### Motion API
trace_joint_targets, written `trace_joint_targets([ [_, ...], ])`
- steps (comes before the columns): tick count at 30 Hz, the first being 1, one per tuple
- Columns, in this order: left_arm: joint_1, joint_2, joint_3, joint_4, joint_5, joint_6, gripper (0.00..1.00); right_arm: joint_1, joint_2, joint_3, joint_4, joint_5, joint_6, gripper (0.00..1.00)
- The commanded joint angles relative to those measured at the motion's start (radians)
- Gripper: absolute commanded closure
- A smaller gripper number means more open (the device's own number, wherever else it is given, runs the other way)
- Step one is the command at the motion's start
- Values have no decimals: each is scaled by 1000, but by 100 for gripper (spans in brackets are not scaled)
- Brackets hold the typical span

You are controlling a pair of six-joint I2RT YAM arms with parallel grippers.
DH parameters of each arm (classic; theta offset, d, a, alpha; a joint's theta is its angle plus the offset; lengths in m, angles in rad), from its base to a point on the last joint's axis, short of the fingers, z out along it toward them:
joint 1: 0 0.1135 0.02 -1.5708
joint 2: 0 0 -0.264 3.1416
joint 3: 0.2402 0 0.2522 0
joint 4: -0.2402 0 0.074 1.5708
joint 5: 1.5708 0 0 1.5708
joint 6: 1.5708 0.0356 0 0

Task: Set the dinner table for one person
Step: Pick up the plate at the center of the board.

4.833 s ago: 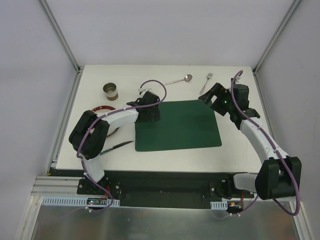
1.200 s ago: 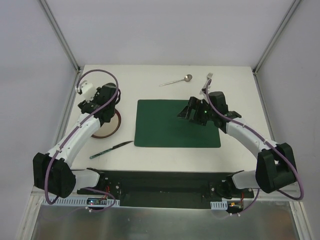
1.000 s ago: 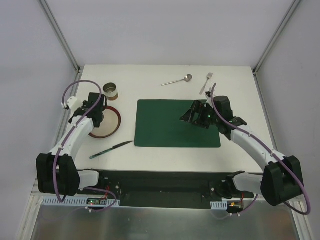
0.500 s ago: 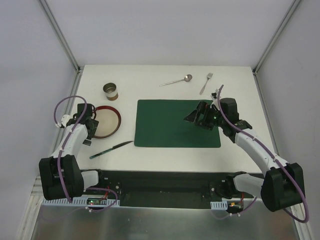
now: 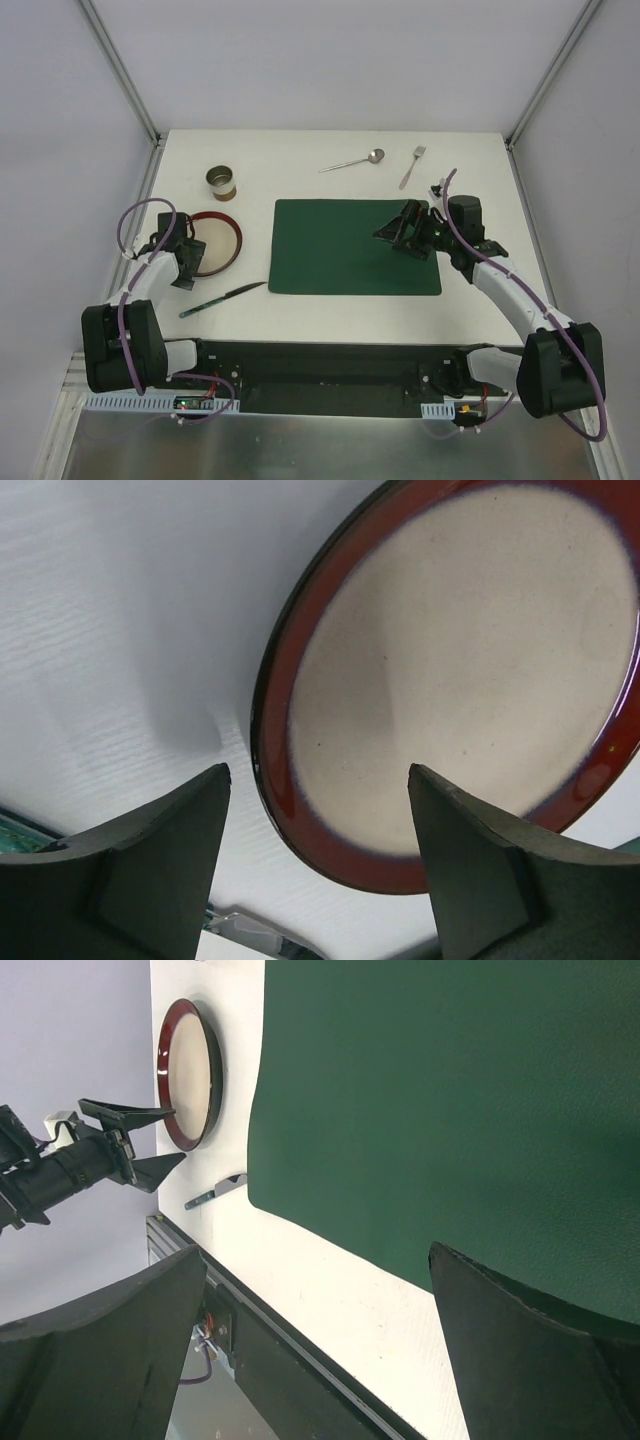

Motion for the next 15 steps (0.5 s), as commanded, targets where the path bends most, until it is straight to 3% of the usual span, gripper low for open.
trace_joint_targets([
  [1, 12, 30, -21, 83, 62, -39, 32, -22, 5, -1, 39, -43, 24, 4],
  [14, 12, 82, -77, 172, 118, -79, 44, -75, -15, 19, 39, -71, 50, 4],
  [15, 12, 85, -76, 178, 117, -79, 48, -78, -15, 20, 37, -71, 52, 4],
])
